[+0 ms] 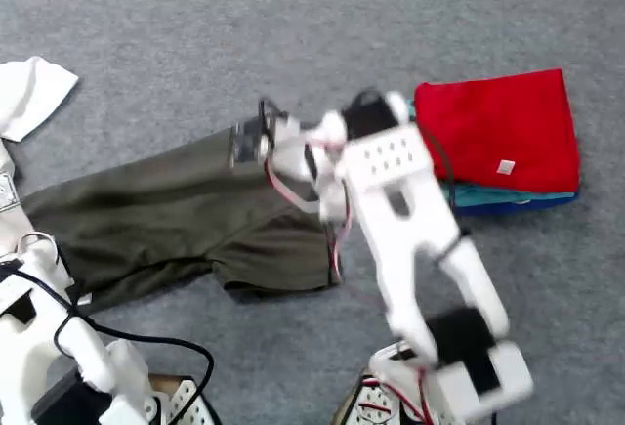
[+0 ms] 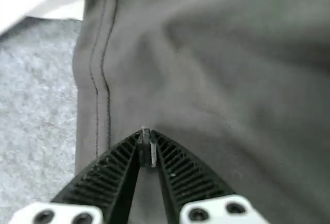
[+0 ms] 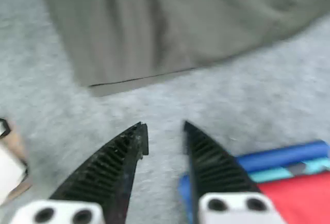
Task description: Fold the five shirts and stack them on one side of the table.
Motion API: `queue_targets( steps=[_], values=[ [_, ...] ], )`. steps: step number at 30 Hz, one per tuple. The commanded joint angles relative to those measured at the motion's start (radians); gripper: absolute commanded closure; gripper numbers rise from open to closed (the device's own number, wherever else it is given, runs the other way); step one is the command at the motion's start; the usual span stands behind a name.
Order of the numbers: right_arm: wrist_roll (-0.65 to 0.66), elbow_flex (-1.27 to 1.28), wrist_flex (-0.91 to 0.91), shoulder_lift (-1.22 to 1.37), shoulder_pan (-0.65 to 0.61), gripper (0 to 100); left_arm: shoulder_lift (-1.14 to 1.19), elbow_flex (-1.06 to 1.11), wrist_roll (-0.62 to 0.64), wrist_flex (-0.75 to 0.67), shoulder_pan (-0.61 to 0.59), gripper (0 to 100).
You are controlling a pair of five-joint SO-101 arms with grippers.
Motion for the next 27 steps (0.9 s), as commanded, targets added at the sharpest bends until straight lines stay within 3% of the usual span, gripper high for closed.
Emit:
queue_targets(
  steps=[1,6,13,27],
  values=[
    [0.018,0.228,-0.040,-0.240,-0.090,82.9,-0.012,0.000,-0.008,-0.015,-0.009,98],
    [-0.032,0.444,-0.049,-0.384,-0.248,82.9,-0.005,-0.008,-0.006,-0.017,-0.008,98],
    [-0.098,0.536,-0.203,-0.383,-0.344,78.9,-0.010,0.000,-0.008,-0.017,-0.008,98],
    [-0.101,0.483,-0.413,-0.010,-0.412,78.6,-0.002,0.002,-0.002,-0.066,-0.011,98]
  ],
)
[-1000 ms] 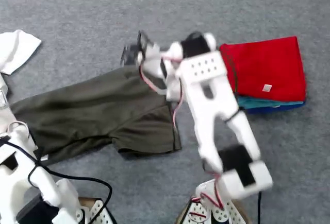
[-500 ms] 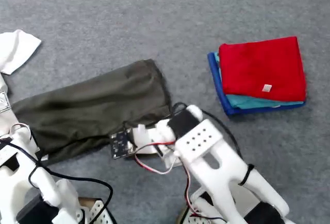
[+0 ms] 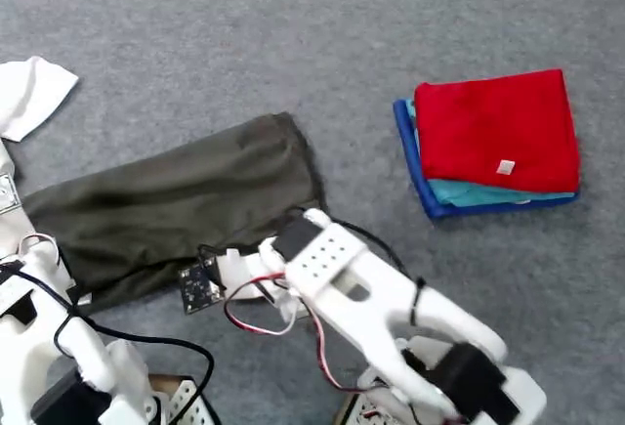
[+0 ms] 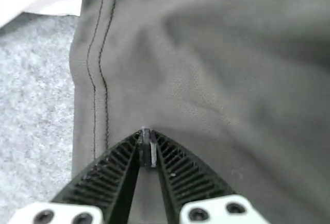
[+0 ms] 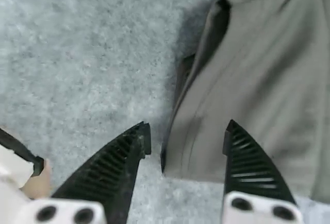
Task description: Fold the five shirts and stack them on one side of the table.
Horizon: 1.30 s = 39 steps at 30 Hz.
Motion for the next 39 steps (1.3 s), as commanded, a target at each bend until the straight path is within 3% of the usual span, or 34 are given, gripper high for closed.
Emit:
queue_targets(
  steps=[1,4,9,18,25,39],
  values=[
    [-0.012,-0.050,-0.020,0.047,-0.010,80.8,-0.002,-0.003,-0.002,-0.044,-0.011,98],
    [-0.014,-0.041,-0.048,0.061,-0.008,84.6,-0.002,-0.005,-0.002,-0.044,-0.011,98],
    [-0.017,0.015,-0.110,0.061,-0.005,78.8,-0.002,-0.005,-0.003,-0.044,-0.009,98],
    [-0.035,0.076,-0.187,0.119,-0.005,78.6,-0.002,-0.005,-0.005,-0.044,-0.009,98],
    [-0.037,-0.056,-0.130,0.283,0.022,80.1,-0.002,-0.005,-0.006,-0.044,-0.009,98],
    [-0.124,-0.065,-0.138,0.292,0.019,83.2,-0.010,0.011,-0.008,-0.044,-0.011,98]
  ],
)
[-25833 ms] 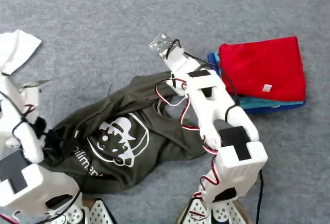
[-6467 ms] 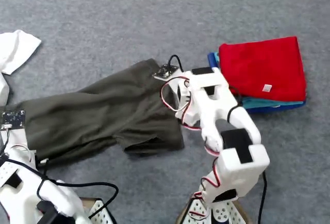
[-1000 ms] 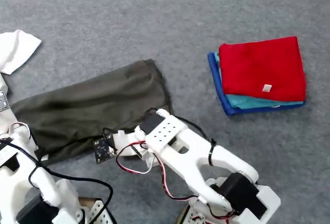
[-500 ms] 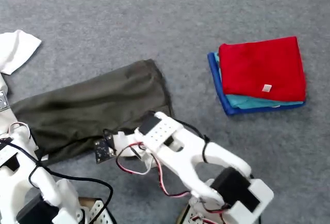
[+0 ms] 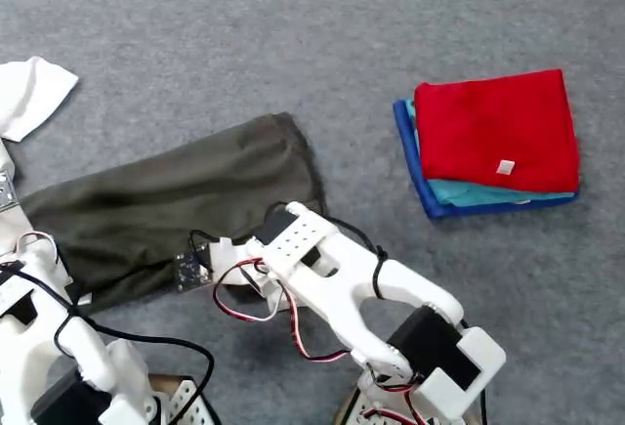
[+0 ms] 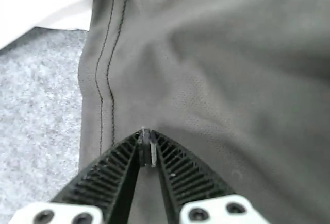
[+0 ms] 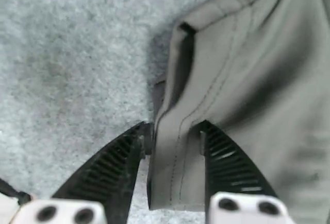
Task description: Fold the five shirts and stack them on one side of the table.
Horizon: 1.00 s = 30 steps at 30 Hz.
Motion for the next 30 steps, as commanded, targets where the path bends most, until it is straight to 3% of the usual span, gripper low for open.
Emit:
queue_targets(
  steps=[1,7,14,17,26,30],
  values=[
    [-0.021,-0.001,-0.005,0.044,0.005,83.2,-0.010,0.008,-0.008,-0.017,-0.011,98],
    [-0.025,-0.001,-0.006,0.045,-0.008,90.8,-0.010,0.006,-0.009,-0.015,-0.009,98],
    [-0.026,-0.001,-0.006,0.045,-0.005,92.1,-0.010,0.006,-0.009,-0.015,-0.009,98],
    [-0.026,-0.002,-0.006,0.044,-0.002,99.8,-0.010,0.005,-0.009,-0.015,-0.009,98],
    [-0.025,-0.035,0.011,0.044,0.041,99.6,-0.010,0.003,-0.009,-0.015,-0.009,98],
    [-0.020,-0.157,0.133,0.045,0.047,99.6,-0.008,0.003,-0.009,-0.015,-0.008,98]
  ],
)
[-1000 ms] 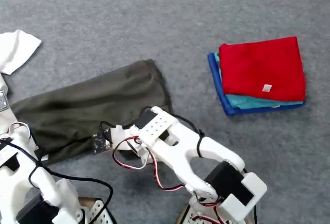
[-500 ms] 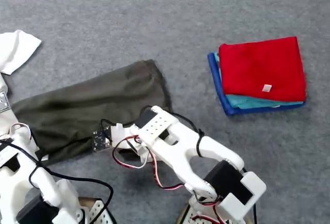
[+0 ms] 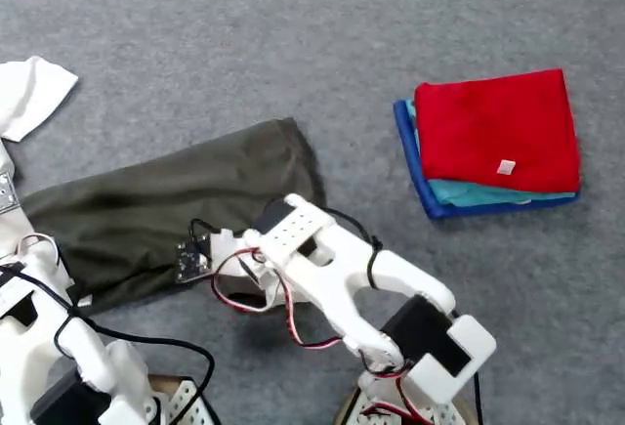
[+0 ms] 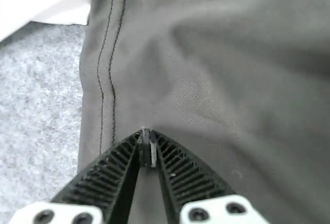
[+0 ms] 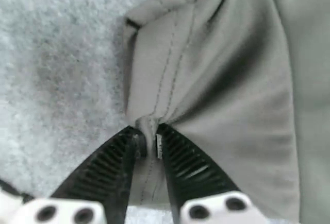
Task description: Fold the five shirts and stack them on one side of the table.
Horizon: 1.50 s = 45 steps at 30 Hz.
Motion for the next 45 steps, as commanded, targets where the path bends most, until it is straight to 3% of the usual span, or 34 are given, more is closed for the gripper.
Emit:
queue_targets(
  steps=[1,9,19,25,40,45],
  values=[
    [-0.002,-0.119,0.103,0.004,0.035,99.6,-0.008,-0.006,-0.009,-0.015,-0.008,98],
    [0.092,-0.558,0.354,0.240,0.151,99.6,-0.010,-0.003,-0.031,-0.015,-0.008,98],
    [0.216,-1.228,0.624,0.608,0.151,99.6,-0.010,-0.003,-0.031,-0.015,-0.008,98],
    [0.278,-1.563,0.681,0.817,0.151,99.7,-0.010,-0.003,-0.034,-0.015,-0.006,98],
    [0.453,-1.705,0.634,0.911,0.153,98.0,-0.004,-0.006,-0.037,-0.015,-0.002,98],
    [0.459,-1.710,0.631,0.921,0.153,74.1,-0.002,-0.006,-0.037,-0.015,-0.002,98]
  ],
)
